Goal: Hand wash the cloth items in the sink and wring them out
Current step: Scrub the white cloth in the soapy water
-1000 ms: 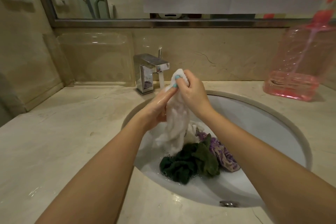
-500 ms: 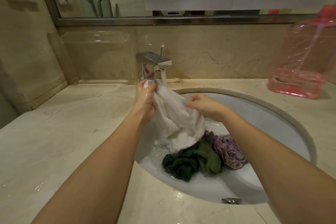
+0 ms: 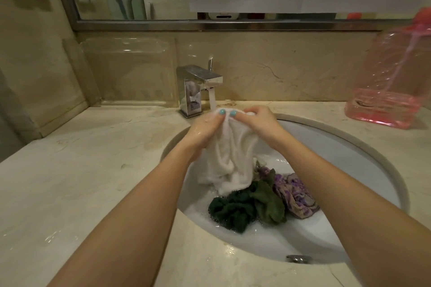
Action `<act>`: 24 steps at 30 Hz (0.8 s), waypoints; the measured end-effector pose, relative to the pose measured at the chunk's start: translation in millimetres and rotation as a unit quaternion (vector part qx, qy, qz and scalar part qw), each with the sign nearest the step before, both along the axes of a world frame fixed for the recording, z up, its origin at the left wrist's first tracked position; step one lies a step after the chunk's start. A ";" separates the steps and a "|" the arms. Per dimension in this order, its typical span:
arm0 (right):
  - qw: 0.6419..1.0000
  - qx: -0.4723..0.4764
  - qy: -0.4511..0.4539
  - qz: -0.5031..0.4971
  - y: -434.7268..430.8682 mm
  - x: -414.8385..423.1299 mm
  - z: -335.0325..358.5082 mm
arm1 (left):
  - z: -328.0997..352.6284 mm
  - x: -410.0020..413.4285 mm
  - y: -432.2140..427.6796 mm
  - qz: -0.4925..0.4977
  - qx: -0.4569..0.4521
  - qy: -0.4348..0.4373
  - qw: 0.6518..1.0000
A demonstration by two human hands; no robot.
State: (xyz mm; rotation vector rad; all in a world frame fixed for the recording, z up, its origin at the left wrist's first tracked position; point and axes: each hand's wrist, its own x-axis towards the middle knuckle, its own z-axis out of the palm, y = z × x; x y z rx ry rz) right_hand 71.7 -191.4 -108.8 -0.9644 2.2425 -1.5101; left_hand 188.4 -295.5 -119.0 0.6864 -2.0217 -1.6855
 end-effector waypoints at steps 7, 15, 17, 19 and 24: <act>0.994 0.008 0.010 0.104 1.6 6.6 1.2 | 1.6 -2.8 -5.2 0.124 -0.025 0.039 0.991; 0.989 -0.109 0.067 0.076 -28.3 52.0 -0.9 | 8.5 -15.8 8.4 0.173 0.019 0.124 0.977; 0.989 -0.120 0.079 0.025 -38.1 58.4 1.6 | 7.9 -17.0 13.8 0.195 0.035 0.143 0.970; 0.990 -0.133 0.018 -0.050 -41.7 48.8 2.7 | 7.6 -15.4 24.7 0.199 -0.026 0.116 0.973; 0.979 -0.126 -0.135 -0.084 -32.6 26.0 -6.5 | 8.1 -25.2 44.8 0.118 -0.049 0.104 0.986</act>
